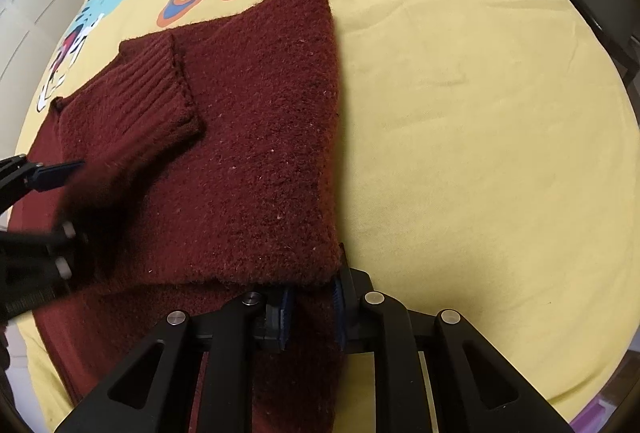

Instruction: Fold small clothes

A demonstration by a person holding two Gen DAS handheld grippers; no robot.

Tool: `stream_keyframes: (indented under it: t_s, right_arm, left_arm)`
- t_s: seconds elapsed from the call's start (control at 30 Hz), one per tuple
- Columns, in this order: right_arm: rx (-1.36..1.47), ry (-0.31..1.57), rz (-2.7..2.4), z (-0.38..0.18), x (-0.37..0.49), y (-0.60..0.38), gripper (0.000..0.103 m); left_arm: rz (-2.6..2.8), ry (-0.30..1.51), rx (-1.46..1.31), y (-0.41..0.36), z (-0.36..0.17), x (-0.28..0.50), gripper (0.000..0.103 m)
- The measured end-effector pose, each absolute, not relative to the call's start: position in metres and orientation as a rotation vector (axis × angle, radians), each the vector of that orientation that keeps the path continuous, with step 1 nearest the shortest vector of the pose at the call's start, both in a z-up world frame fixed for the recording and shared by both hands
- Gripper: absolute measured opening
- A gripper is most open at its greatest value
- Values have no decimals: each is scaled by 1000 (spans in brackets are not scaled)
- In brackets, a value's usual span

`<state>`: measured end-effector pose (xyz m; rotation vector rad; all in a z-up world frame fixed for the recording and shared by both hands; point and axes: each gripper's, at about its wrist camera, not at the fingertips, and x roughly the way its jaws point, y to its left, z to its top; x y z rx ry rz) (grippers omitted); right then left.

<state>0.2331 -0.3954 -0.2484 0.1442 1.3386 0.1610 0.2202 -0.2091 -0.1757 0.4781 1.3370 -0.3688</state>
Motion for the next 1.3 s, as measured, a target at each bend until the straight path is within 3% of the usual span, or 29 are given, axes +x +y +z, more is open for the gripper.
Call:
stream_keyframes:
  t_s: [0.03, 0.1, 0.5, 0.87, 0.97, 1.07, 1.2, 1.27, 1.3]
  right_arm:
    - [143, 1338, 159, -249, 233, -395, 17]
    - [142, 1336, 157, -249, 233, -395, 18]
    - [129, 1330, 144, -250, 232, -388, 19]
    - [112, 1354, 137, -249, 234, -382, 20]
    - [106, 1357, 139, -248, 234, -381, 20]
    - [94, 1356, 146, -247, 234, -378, 20]
    - [87, 1351, 143, -244, 229, -378, 24]
    - [69, 1351, 130, -242, 224, -376, 32]
    - [46, 1351, 120, -240, 223, -374, 38]
  left_arm:
    - [-374, 1335, 453, -205, -174, 225, 34]
    - [-355, 1315, 413, -194, -169, 231, 13]
    - [-194, 1220, -13, -82, -132, 243, 13]
    - [-95, 1331, -242, -41, -189, 215, 19]
    - [-90, 1330, -275, -34, -189, 213, 24]
    - [-69, 1348, -236, -25, -180, 208, 37]
    - [-50, 1369, -200, -9, -170, 206, 74]
    - [-40, 1357, -192, 6, -160, 209, 83]
    - [-40, 1353, -190, 11, -157, 210, 95]
